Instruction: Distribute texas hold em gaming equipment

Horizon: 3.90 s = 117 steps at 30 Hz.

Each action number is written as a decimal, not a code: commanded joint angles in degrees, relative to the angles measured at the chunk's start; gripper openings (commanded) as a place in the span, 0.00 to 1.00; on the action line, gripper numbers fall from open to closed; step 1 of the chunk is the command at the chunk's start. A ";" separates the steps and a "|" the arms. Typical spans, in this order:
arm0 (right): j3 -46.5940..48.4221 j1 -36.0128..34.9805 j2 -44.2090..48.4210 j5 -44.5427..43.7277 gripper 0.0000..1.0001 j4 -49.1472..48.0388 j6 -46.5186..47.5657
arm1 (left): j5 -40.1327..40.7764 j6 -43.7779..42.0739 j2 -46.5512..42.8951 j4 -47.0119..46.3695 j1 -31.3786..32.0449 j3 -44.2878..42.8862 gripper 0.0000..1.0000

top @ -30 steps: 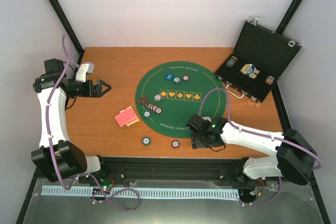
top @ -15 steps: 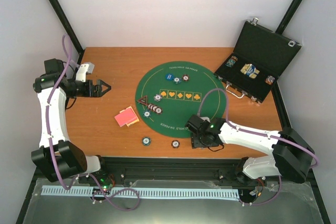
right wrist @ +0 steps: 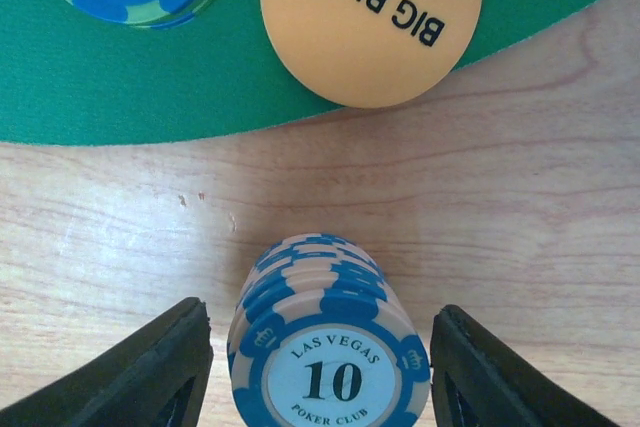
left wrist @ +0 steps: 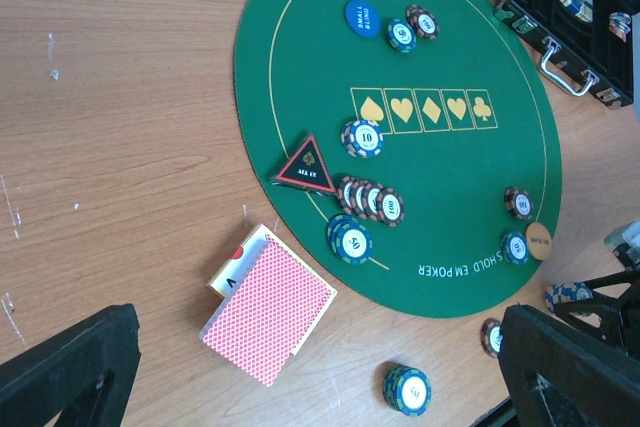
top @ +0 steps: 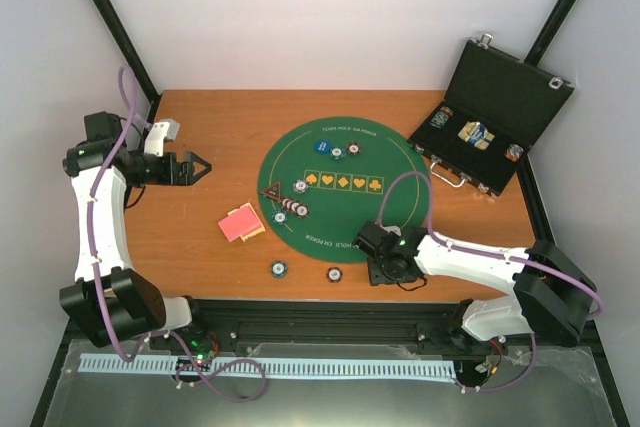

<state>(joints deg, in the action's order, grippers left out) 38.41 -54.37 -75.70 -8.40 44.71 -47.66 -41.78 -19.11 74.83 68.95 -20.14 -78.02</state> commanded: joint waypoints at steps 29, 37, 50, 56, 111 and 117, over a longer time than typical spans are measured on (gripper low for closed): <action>5.92 -0.39 3.12 -2.37 0.31 5.22 0.96 | -0.79 -0.02 -2.14 0.25 -0.43 0.69 1.00; 17.64 1.53 1.74 -4.44 0.31 10.27 5.36 | -0.70 -0.40 -1.75 0.67 -0.43 -0.09 1.00; 47.22 22.78 -26.11 -1.59 0.31 6.33 21.88 | -0.46 -0.19 -0.94 1.16 -0.43 -0.33 1.00; 63.39 26.84 -42.83 -1.02 0.31 7.90 23.49 | -0.74 -1.58 -0.80 2.97 -0.43 -1.00 1.00; 85.14 33.68 -54.49 3.05 0.65 17.04 26.82 | -2.25 -2.88 -0.64 3.30 -0.43 -0.13 1.00; 52.96 30.51 -31.37 3.04 0.70 6.20 23.50 | -0.86 -3.32 -0.55 3.27 -0.43 -0.03 1.00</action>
<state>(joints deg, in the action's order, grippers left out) 106.32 -21.15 -119.02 -4.27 56.31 -22.02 -42.81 -21.50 75.22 71.26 -20.14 -77.08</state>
